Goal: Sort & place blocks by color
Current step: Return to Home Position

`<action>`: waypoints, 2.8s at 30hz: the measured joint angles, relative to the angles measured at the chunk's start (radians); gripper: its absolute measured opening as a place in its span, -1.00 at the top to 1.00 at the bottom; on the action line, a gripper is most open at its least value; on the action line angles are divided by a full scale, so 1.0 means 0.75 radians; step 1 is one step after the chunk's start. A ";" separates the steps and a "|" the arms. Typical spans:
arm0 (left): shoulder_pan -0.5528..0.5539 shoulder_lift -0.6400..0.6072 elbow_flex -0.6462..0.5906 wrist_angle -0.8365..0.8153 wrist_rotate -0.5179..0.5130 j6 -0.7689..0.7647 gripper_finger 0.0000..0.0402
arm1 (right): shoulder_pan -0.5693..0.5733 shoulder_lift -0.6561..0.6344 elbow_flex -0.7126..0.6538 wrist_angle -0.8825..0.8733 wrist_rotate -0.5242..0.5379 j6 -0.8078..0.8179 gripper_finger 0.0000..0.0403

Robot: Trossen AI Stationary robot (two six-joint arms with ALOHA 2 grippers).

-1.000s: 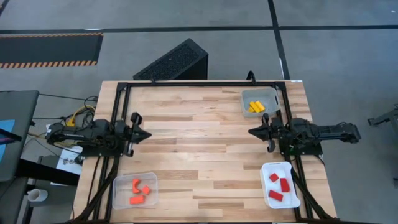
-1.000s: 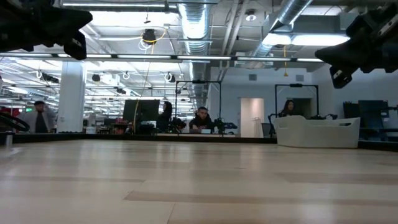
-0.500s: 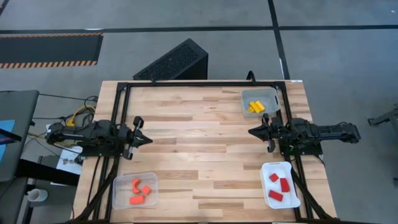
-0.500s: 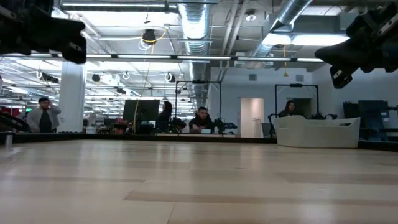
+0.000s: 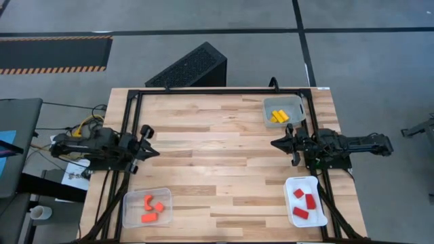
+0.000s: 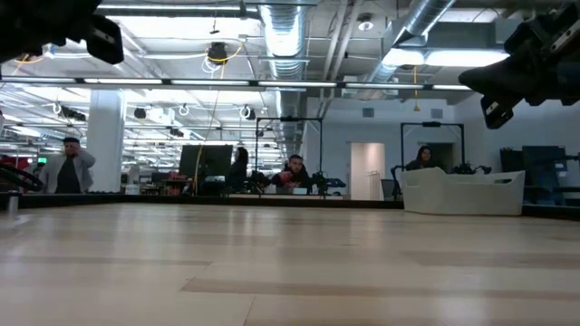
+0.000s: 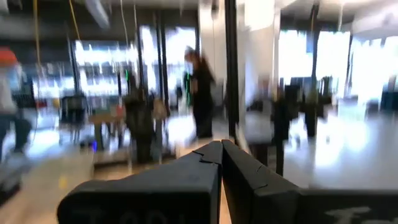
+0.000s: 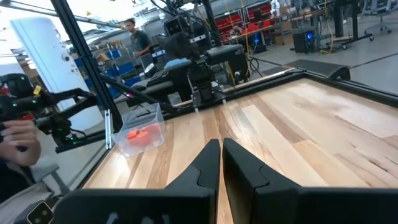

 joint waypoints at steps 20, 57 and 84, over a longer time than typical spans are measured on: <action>-0.001 0.022 -0.131 -0.069 -0.044 -0.002 1.00 | 0.000 -0.001 -0.001 -0.003 0.001 0.000 0.79; -0.014 0.024 -0.127 -0.107 -0.293 -0.088 1.00 | 0.000 0.000 -0.001 -0.003 0.001 0.000 0.79; -0.014 0.024 -0.127 -0.108 -0.290 -0.090 1.00 | 0.000 0.000 -0.001 -0.003 0.001 0.000 0.79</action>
